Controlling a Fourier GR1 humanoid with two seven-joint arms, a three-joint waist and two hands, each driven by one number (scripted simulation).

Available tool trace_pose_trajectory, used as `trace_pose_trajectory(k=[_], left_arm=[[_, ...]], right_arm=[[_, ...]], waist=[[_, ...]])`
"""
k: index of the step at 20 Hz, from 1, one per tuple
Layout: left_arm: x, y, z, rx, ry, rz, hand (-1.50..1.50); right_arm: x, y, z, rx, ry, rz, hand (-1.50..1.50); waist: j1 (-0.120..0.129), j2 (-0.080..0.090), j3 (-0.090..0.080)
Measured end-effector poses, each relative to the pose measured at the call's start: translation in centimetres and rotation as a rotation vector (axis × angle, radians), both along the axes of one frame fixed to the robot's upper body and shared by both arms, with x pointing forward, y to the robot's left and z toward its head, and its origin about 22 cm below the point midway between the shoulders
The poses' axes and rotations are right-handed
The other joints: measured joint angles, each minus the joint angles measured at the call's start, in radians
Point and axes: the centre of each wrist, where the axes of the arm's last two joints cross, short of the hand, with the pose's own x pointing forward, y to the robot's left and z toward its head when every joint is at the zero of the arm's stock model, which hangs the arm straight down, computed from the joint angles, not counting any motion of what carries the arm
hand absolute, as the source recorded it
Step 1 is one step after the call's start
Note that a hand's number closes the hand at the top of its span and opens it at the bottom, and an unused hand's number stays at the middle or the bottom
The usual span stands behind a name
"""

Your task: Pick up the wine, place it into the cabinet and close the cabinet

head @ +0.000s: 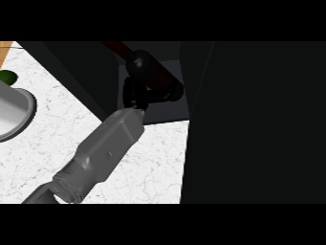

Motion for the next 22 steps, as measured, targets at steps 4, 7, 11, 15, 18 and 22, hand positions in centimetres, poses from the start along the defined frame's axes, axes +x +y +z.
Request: trace_pose_trajectory(k=[4,7,11,15,18,22], left_arm=[[-0.5,-0.6,-0.1,-0.011,0.007,0.008,1.50],[-0.5,-1.0,0.3,-0.036,0.003,0.025,1.50],[-0.6,-1.2,0.4,-0.058,0.006,0.062,-1.50],[-0.4,-1.3,0.7,-0.075,-0.005,0.101,-1.50],[-0.4,-1.6,1.0,-0.074,0.000,0.103,-1.50],[-0.1,-1.9,1.3,-0.044,0.003,0.114,-1.50]], right_arm=[[0.0,0.1,-0.3,-0.001,0.006,0.004,-1.50],[0.1,0.2,-0.3,-0.002,0.007,0.005,-1.50],[0.0,-0.1,-0.2,-0.007,0.005,0.007,-1.50],[-0.1,-0.1,-0.1,-0.008,0.003,0.013,-1.50],[0.2,0.1,-0.2,-0.002,0.004,0.010,-1.50],[0.0,0.3,-0.2,-0.004,-0.001,0.013,-1.50]], waist=[[-0.006,0.001,0.000],[-0.011,0.003,0.000],[-0.015,0.003,0.000],[-0.020,0.005,0.000],[-0.018,0.006,0.000],[-0.017,0.005,0.000]])
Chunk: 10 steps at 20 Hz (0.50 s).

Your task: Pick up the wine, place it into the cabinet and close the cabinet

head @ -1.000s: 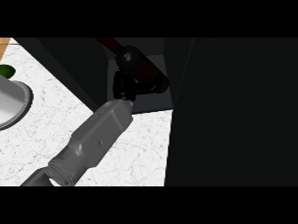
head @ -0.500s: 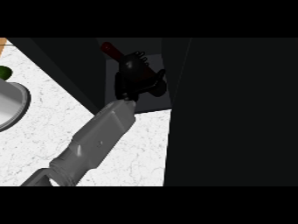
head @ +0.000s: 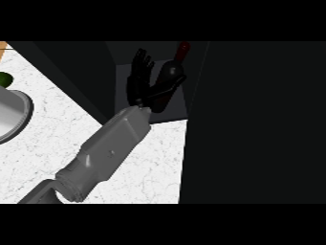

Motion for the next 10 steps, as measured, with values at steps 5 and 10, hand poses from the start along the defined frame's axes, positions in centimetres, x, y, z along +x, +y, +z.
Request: trace_pose_trajectory(k=[5,10], left_arm=[[0.06,-0.07,-0.13,0.113,-0.019,-0.003,-1.50],[0.34,-0.72,0.68,0.180,-0.060,-0.041,-1.50]], right_arm=[[0.17,0.06,0.00,-0.001,-0.004,0.000,-1.50],[0.45,0.03,-0.13,-0.001,0.001,-0.002,-1.50]], waist=[[0.001,0.001,0.000],[0.011,-0.001,0.001]])
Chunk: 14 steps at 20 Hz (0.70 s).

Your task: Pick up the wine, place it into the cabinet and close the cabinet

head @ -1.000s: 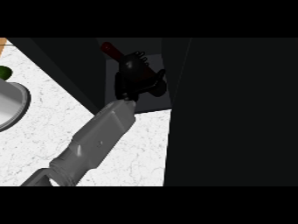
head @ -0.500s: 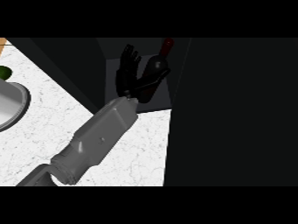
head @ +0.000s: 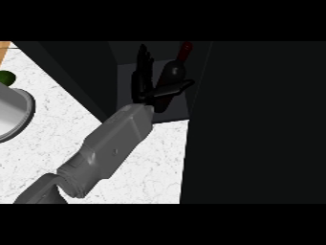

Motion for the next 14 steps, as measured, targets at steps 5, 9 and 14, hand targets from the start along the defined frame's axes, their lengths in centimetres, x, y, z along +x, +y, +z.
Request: trace_pose_trajectory(k=[5,9,14], left_arm=[[-0.3,-0.6,0.2,0.015,-0.032,-0.006,-1.50],[-0.6,-1.0,0.3,-0.002,-0.068,-0.018,-1.50],[-1.3,-1.7,0.2,-0.036,-0.086,-0.039,-1.50]], right_arm=[[-0.4,-0.2,0.1,-0.003,-0.004,-0.004,-1.50],[-0.6,-0.4,-0.1,-0.003,0.007,-0.007,-1.50],[-0.5,-0.6,0.0,-0.007,0.020,-0.014,-1.50]], waist=[[0.006,-0.004,0.000],[0.020,-0.007,0.000],[0.034,-0.011,0.000]])
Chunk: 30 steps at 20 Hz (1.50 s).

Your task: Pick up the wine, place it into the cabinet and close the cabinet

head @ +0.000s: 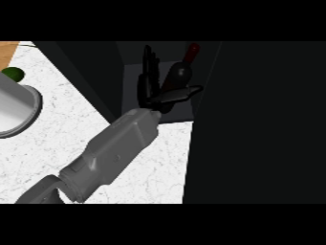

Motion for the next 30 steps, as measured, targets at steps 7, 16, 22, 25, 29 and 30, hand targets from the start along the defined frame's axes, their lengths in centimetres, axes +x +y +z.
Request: trace_pose_trajectory(k=[7,16,22,25,29,30], left_arm=[[-1.5,-0.9,-0.7,-0.026,-0.008,-0.065,-1.50],[-3.7,-1.4,-2.2,-0.014,-0.027,-0.112,-1.50],[-5.2,-1.6,-3.1,-0.014,-0.045,-0.134,-1.50],[-5.9,-1.2,-3.3,-0.017,-0.054,-0.138,-1.50],[-7.3,0.3,-3.6,-0.014,-0.076,-0.163,-1.50],[-7.6,0.4,-3.7,-0.013,-0.082,-0.172,-1.50]], right_arm=[[-0.1,0.3,-0.1,0.007,0.009,-0.020,-1.50],[-0.8,0.1,0.3,0.001,0.019,-0.047,-1.50],[-1.5,-0.2,0.6,0.007,0.023,-0.071,-1.50],[-1.4,-0.4,0.2,0.005,0.023,-0.083,-1.50],[-1.3,-0.4,0.5,0.002,0.022,-0.094,-1.50],[-1.4,-0.4,0.7,-0.001,0.023,-0.094,-1.50]], waist=[[0.025,-0.007,0.000],[0.052,-0.014,0.000],[0.077,-0.020,0.000],[0.085,-0.021,0.001],[0.093,-0.023,0.001],[0.093,-0.023,0.001]])
